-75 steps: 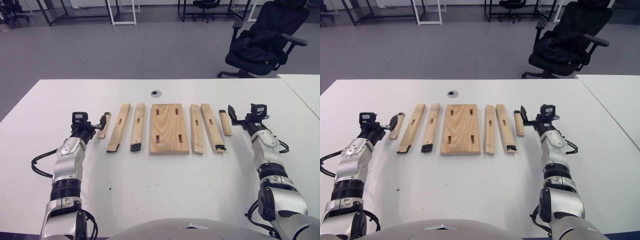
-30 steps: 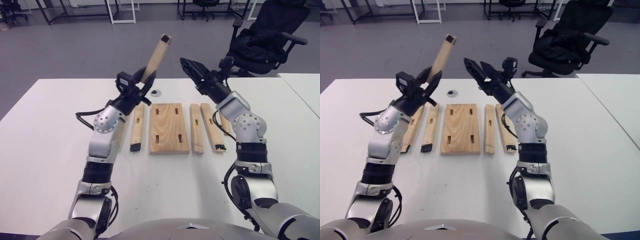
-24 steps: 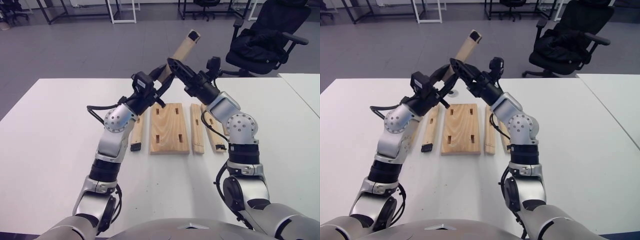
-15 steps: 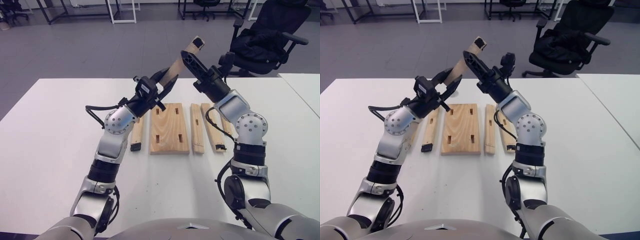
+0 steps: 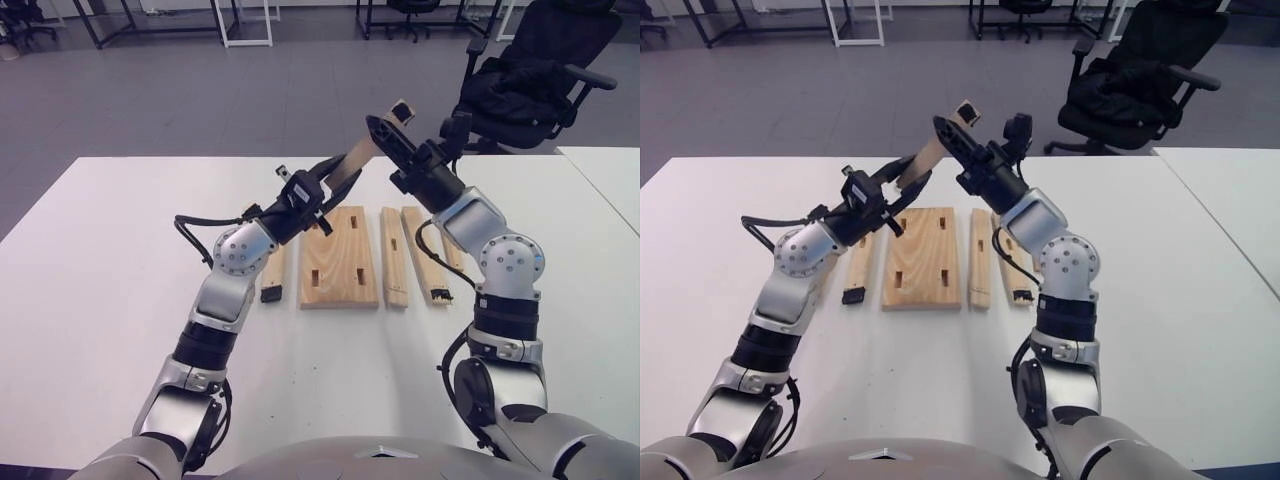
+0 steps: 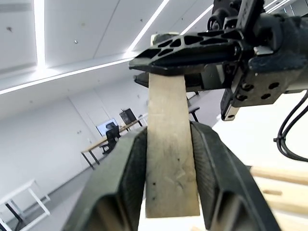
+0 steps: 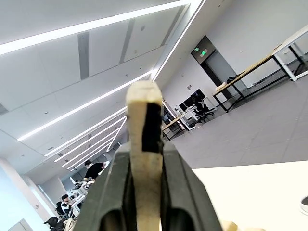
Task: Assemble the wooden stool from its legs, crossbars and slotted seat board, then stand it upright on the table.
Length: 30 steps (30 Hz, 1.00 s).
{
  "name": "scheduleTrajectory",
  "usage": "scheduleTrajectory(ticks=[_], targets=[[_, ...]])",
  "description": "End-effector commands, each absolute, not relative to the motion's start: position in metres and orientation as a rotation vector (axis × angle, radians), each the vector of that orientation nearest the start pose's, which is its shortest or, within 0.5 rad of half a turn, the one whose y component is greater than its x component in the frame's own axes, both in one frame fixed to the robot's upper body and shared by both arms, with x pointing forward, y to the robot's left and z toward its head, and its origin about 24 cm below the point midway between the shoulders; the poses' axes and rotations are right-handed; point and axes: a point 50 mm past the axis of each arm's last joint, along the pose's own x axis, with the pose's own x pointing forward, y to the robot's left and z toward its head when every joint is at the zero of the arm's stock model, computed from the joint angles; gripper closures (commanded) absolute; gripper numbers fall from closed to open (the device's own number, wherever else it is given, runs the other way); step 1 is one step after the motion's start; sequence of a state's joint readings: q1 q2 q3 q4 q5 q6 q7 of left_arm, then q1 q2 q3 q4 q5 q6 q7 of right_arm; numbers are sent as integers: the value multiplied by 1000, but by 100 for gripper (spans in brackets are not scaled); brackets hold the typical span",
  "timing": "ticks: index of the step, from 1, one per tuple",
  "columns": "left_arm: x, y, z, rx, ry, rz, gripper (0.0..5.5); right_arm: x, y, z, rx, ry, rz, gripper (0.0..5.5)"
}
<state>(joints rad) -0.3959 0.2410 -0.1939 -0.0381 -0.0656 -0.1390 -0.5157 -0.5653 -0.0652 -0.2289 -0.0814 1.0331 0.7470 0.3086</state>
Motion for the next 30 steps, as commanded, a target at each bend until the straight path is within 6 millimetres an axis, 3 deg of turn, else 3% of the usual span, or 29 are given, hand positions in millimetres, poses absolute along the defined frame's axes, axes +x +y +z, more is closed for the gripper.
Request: scheduleTrajectory(ticks=[1, 5, 8, 15, 30], targets=[[293, 109, 118, 333, -307, -732, 357, 314, -128, 149, 758, -17, 585, 508], [296, 126, 115, 236, -289, -583, 280, 312, -158, 109, 670, -5, 333, 508], [300, 137, 109, 203, -256, -455, 240, 315, -164, 92, 618, -3, 233, 508], [299, 145, 102, 146, -225, -359, 240, 313, -166, 80, 601, 8, 110, 508], [297, 146, 96, 176, -204, -355, 240, 303, -158, 71, 538, 62, 88, 508]])
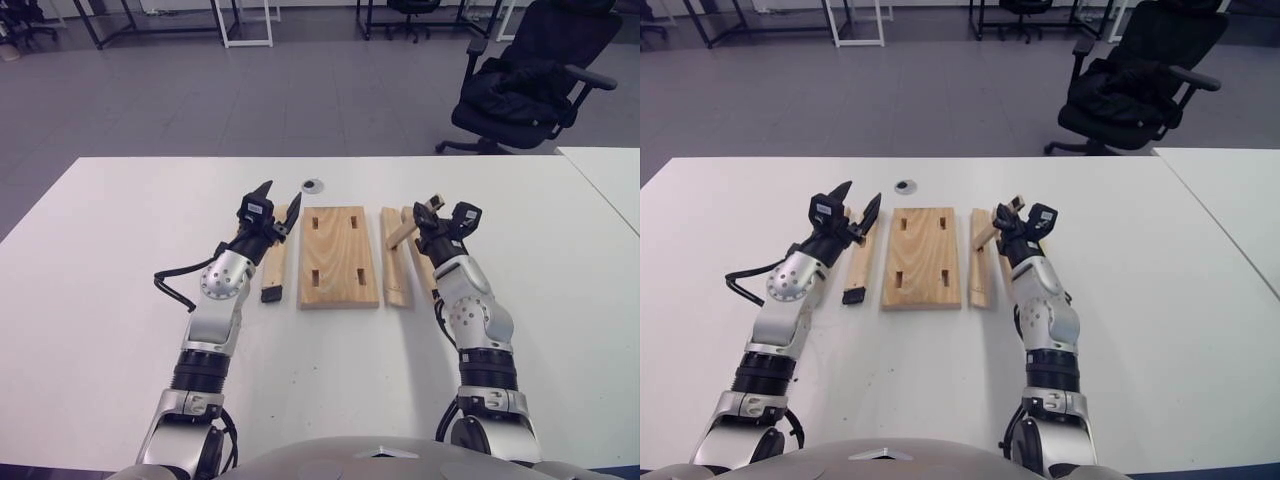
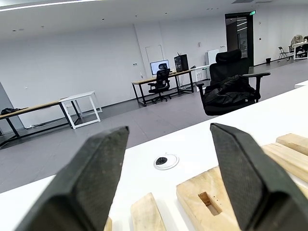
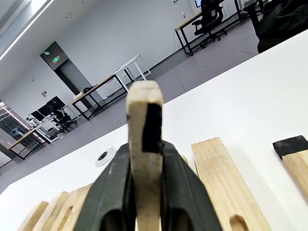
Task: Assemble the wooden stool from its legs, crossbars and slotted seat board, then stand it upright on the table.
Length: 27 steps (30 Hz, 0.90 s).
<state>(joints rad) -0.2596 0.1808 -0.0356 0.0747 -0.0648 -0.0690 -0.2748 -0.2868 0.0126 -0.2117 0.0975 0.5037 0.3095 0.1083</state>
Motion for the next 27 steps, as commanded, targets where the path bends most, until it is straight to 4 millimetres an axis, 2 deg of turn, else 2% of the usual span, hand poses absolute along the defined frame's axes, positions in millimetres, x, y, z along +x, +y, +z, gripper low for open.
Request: scheduleTrajectory(ticks=[1, 14, 23, 27], targets=[[296, 146, 96, 177, -203, -355, 240, 303, -159, 72, 527, 59, 84, 508], [296, 143, 94, 198, -201, -372, 240, 297, -154, 57, 221, 105, 135, 508], [295, 142, 93, 222, -199, -385, 240, 267, -156, -5, 93, 272, 218, 508], [297, 143, 92, 231, -192, -388, 240, 266, -154, -10, 41, 283, 274, 508]])
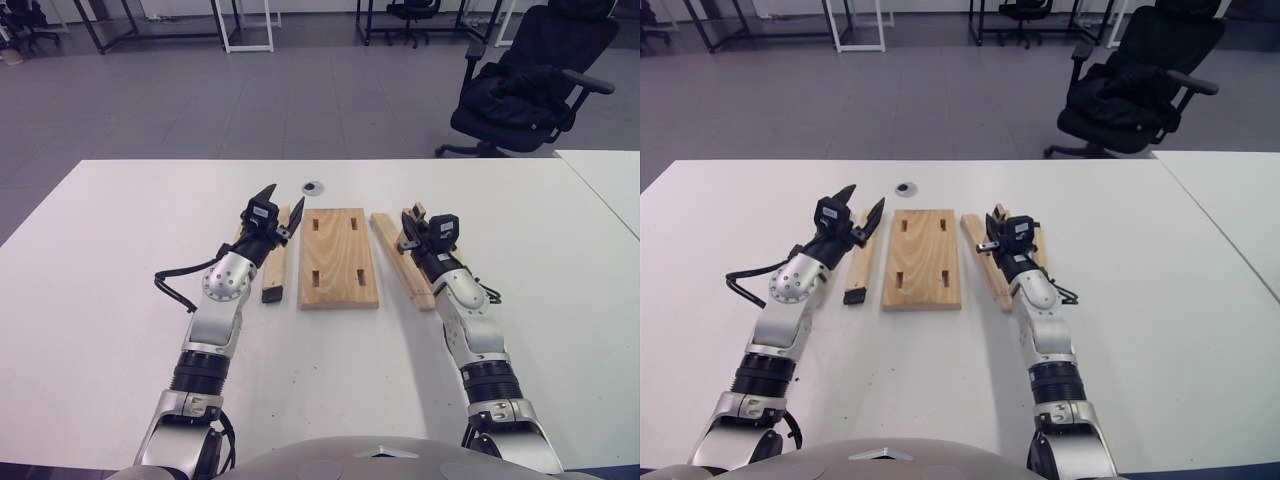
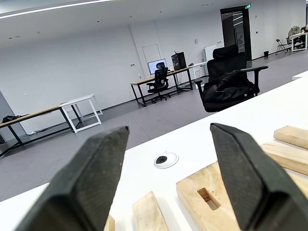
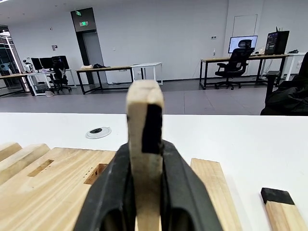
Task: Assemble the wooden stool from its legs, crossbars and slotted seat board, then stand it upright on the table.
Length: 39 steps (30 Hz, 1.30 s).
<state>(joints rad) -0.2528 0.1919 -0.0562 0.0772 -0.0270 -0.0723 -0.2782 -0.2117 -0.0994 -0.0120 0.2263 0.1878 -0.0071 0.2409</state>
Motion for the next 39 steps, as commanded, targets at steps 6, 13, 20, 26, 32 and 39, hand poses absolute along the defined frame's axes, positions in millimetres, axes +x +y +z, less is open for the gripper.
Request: scheduleTrajectory(ticks=[6, 13, 20, 26, 32, 39], targets=[[300, 141, 92, 236, -201, -394, 240, 286, -148, 15, 10, 174, 334, 508], [307, 140, 96, 231, -226, -385, 240, 302, -141, 54, 8, 10, 383, 469], [309, 139, 96, 240, -228, -387, 240, 307, -142, 66, -31, 205, 308, 346], [307, 135, 97, 263, -231, -397, 240, 297, -145, 61, -95, 419, 328, 228], [303, 130, 95, 286, -224, -410, 240, 285, -151, 57, -122, 538, 346, 146], [300, 127, 93, 295, -214, -411, 240, 277, -150, 48, -124, 599, 362, 146]])
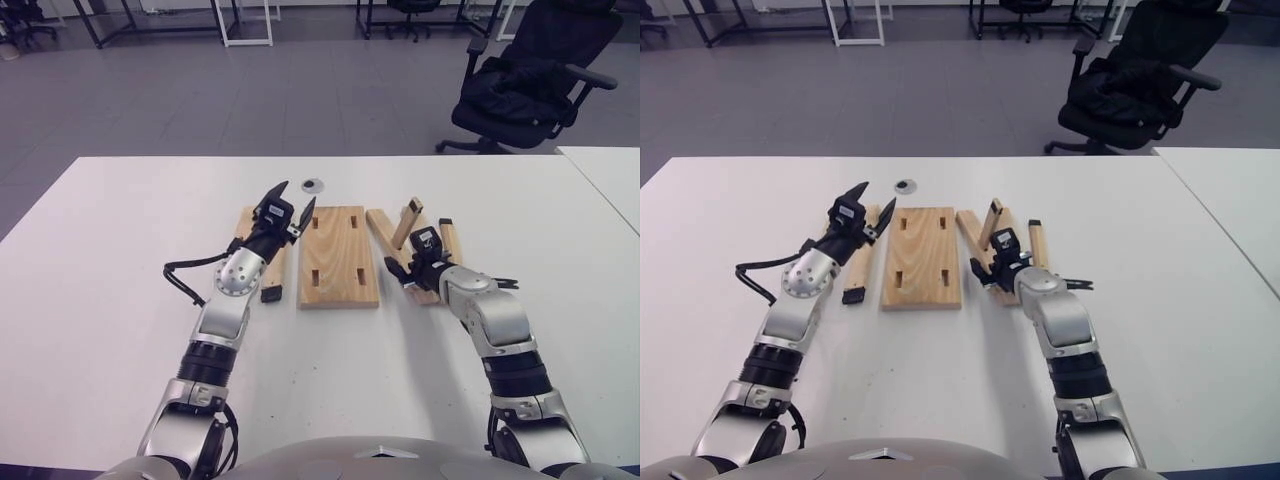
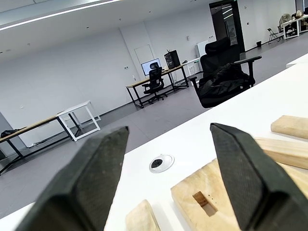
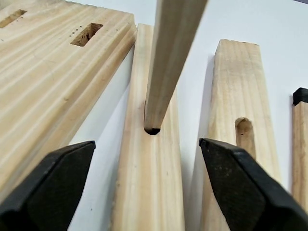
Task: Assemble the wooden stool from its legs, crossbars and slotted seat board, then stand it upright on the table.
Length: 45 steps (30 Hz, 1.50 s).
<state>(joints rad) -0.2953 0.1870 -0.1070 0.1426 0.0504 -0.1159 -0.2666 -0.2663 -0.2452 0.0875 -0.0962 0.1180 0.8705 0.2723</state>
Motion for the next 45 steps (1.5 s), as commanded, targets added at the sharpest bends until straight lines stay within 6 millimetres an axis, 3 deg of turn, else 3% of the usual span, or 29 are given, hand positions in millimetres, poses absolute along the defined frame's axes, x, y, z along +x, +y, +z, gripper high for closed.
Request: scheduleTrajectory(ticks=[1, 9, 13, 19, 23, 26, 30, 32, 34, 38, 45], targets=[[300, 127, 92, 292, -214, -408, 240, 276, -150, 47, -131, 606, 364, 146], [298, 122, 86, 305, -201, -402, 240, 268, -148, 44, -167, 643, 399, 146], [298, 121, 85, 320, -200, -403, 240, 267, -156, 39, -198, 650, 359, 223], [298, 123, 86, 308, -201, -401, 240, 268, -152, 39, -152, 618, 330, 329], [299, 126, 89, 264, -201, -393, 240, 278, -152, 56, -79, 520, 269, 338], [300, 129, 101, 43, -223, -387, 240, 286, -149, 80, -12, 400, 251, 338], [305, 124, 120, -266, -217, -464, 240, 291, -136, 110, -76, 191, 394, 338], [308, 124, 139, -633, -229, -524, 240, 294, -128, 125, -154, 69, 489, 338], [309, 132, 148, -835, -219, -570, 240, 294, -120, 139, -214, -49, 578, 338], [305, 143, 155, -1033, -174, -646, 240, 286, -106, 147, -265, -178, 692, 342], [297, 135, 157, -1075, -91, -728, 240, 276, -99, 143, -370, -244, 796, 342]])
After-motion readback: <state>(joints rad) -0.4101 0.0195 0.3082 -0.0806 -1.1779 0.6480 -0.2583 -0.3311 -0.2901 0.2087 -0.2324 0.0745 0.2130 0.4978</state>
